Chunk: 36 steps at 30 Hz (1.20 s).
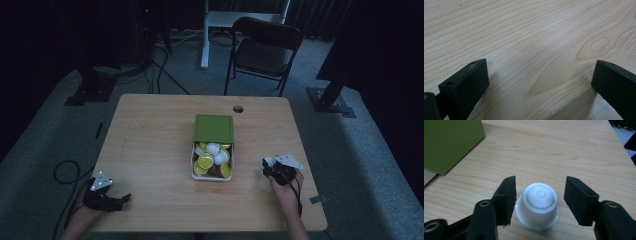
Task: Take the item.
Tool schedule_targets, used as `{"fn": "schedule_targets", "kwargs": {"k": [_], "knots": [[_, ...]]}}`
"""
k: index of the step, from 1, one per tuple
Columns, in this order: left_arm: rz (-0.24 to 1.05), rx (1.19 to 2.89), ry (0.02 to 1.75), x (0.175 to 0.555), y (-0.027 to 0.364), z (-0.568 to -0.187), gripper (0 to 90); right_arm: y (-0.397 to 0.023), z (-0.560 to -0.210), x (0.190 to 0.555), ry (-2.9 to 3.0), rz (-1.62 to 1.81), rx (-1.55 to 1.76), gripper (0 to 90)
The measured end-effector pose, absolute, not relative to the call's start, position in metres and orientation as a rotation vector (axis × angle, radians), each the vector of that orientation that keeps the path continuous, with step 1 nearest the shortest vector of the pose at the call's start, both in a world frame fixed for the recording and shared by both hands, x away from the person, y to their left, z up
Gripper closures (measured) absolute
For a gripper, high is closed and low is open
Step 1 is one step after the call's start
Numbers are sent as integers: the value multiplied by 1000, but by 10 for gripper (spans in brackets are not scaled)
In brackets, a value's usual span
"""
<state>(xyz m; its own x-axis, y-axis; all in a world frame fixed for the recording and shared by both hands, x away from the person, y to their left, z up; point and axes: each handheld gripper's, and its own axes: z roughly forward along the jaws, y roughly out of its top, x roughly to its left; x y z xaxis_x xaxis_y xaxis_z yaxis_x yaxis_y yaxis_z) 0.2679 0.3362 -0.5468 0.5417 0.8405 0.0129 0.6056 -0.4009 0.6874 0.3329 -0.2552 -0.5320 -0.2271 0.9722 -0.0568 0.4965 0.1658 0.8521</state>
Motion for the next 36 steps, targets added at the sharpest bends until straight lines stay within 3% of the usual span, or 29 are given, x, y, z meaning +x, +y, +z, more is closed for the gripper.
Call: {"fn": "schedule_targets", "kwargs": {"k": [14, 15, 36], "knots": [[479, 2144, 1162, 268, 336, -547, 12, -245, -516, 328, 1809, 994, 1289, 375], [479, 2144, 1162, 268, 336, -547, 12, -243, -513, 326, 1807, 1007, 1295, 329], [479, 2145, 1162, 268, 336, -547, 12, -225, -507, 315, 1849, 1104, 1262, 157]]}}
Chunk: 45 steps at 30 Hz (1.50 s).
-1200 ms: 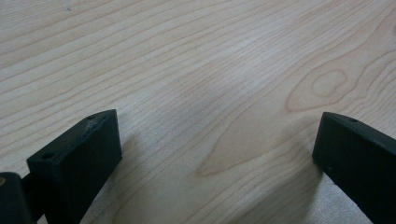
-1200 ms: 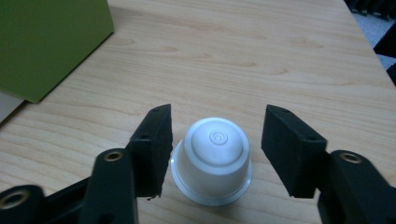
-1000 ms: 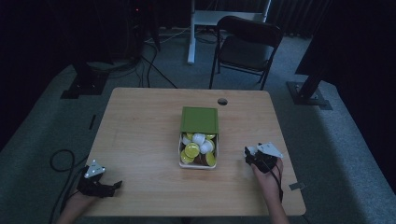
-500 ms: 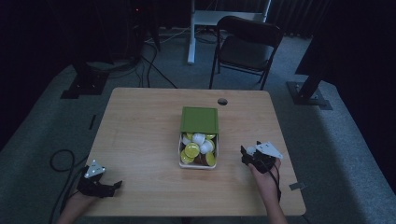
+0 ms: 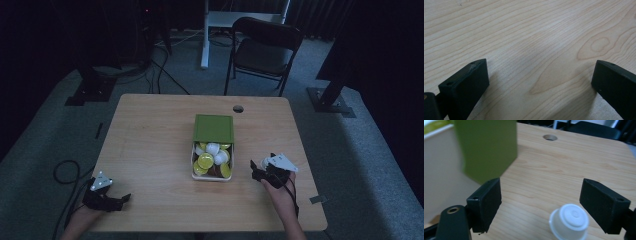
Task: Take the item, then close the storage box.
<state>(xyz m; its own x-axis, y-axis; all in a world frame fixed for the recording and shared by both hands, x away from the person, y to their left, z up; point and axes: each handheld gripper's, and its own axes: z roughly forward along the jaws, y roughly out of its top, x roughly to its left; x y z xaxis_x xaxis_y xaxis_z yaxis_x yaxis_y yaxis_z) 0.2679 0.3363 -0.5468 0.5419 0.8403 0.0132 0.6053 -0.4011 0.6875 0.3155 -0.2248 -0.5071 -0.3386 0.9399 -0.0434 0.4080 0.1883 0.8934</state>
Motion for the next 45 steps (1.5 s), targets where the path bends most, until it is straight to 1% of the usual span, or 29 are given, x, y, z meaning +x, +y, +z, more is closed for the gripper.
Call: {"fn": "schedule_targets", "kwargs": {"k": [1, 3, 20, 32, 39, 45], "knots": [[479, 2145, 1162, 268, 336, -547, 12, -224, -507, 315, 1854, 1107, 1259, 138], [479, 2145, 1162, 268, 336, -547, 12, -222, -507, 314, 1861, 1121, 1256, 137], [478, 2145, 1162, 268, 336, -547, 12, -215, -513, 307, 1944, 1146, 1215, 136], [467, 2162, 1148, 268, 334, -546, 12, -209, -523, 300, 2039, 1143, 1195, 137], [437, 2196, 1117, 271, 323, -543, 12, -208, -524, 300, 2052, 1148, 1196, 138], [413, 2193, 1060, 276, 301, -535, 12, -206, -526, 299, 2072, 1144, 1193, 139]]}}
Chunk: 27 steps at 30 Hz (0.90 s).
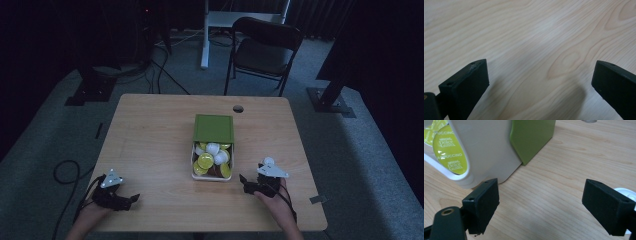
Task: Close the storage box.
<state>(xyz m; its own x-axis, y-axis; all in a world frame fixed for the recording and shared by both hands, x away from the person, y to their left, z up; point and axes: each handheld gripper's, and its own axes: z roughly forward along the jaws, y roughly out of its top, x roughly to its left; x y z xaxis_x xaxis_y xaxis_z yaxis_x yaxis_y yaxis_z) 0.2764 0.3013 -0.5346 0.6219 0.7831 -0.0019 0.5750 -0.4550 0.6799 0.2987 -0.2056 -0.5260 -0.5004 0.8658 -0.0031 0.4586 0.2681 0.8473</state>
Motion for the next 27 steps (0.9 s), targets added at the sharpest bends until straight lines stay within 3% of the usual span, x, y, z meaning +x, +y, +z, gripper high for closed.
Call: {"fn": "schedule_targets", "kwargs": {"k": [27], "knots": [[332, 2144, 804, 293, 204, -497, 12, -193, -514, 290, 2098, 1218, 1140, 153]]}}
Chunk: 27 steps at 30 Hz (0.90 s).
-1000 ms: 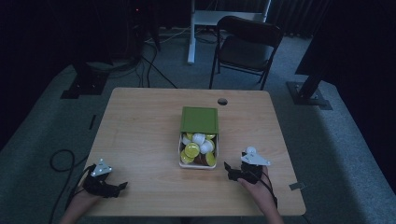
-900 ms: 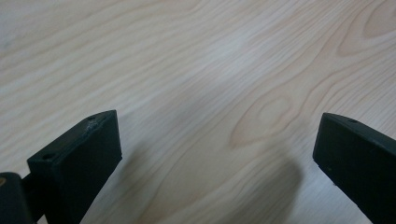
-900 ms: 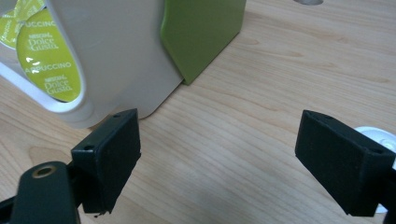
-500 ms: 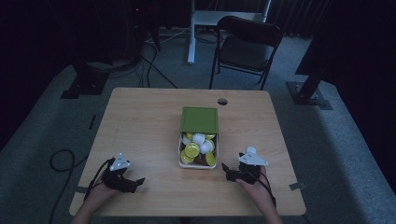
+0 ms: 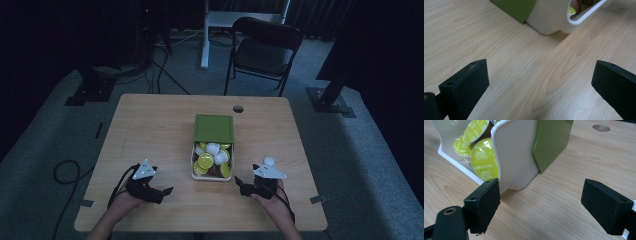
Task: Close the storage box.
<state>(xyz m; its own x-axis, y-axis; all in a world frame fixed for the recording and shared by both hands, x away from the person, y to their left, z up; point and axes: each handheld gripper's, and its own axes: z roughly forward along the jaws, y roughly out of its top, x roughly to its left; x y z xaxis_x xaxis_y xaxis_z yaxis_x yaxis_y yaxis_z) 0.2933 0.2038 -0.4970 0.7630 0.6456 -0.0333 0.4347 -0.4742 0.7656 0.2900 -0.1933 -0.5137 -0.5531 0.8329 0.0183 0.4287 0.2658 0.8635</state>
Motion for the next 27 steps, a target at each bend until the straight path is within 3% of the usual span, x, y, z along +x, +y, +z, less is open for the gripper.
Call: {"fn": "schedule_targets", "kwargs": {"k": [27], "knots": [[386, 2095, 765, 322, 164, -491, 13, -184, -502, 298, 2085, 1264, 1120, 169]]}}
